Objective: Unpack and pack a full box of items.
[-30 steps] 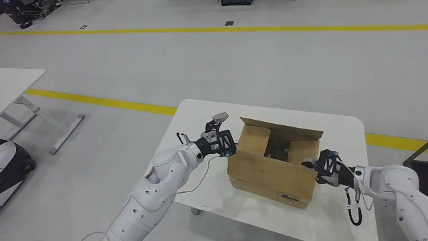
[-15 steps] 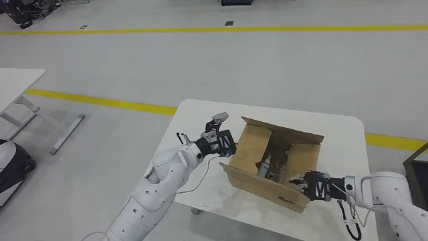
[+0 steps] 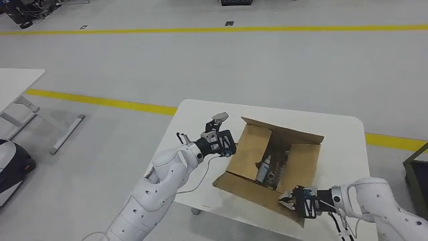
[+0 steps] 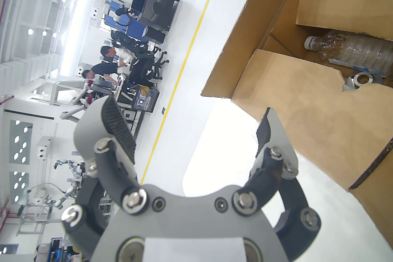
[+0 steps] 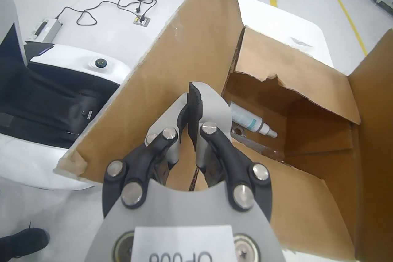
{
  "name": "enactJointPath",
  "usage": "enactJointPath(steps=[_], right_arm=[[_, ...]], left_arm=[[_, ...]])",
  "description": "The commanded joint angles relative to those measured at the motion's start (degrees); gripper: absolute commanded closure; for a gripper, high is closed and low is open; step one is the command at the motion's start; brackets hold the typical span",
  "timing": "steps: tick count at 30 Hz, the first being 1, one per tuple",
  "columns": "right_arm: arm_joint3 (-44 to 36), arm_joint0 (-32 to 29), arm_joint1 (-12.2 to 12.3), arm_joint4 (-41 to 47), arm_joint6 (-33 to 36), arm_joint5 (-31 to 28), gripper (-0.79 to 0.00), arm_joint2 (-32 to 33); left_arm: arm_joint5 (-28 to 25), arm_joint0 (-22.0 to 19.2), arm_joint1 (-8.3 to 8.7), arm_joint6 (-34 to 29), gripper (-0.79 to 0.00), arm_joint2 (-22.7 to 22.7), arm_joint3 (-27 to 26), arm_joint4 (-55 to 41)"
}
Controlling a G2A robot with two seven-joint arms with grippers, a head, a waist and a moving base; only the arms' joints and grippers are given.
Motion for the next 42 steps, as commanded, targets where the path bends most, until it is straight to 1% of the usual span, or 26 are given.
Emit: enactJointPath(steps=[1,13,23,29,33,36,39,42], right_arm=[[0.6,1.0,-0.4,0.6,0.8,0.0,0.000,-1.6],[4.3,6.1,-3.3,4.6,5.9,0.0,0.000,-8.8],[6.8,8.4,-5.1,7.3,9.1,0.0,0.000,-11.6],[7.5,9.2,-5.6,8.2,9.1,0.0,0.000,-12.3],[7.5,9.6,-5.7,8.5,7.9,0.0,0.000,-11.9],[7.8,9.5,-5.2,8.9,5.6,1.0,0.000,-10.0],[8.1,8.9,-4.0,9.2,3.8,3.7,0.000,-7.0],[8.2,7.8,-2.4,9.3,4.1,6.9,0.000,-3.5]], left_arm=[[0.0,0.0,0.00,0.0,-0.785,0.0,0.0,0.0],[0.0,0.0,0.00,0.0,-0.785,0.0,0.0,0.0],[0.0,0.0,0.00,0.0,-0.785,0.0,0.0,0.0],[0.0,0.0,0.00,0.0,-0.785,0.0,0.0,0.0],[0.0,0.0,0.00,0.0,-0.785,0.0,0.0,0.0],[0.0,0.0,0.00,0.0,-0.785,0.0,0.0,0.0],[0.0,0.0,0.00,0.0,-0.785,0.0,0.0,0.0],[0.0,0.0,0.00,0.0,-0.785,0.0,0.0,0.0]])
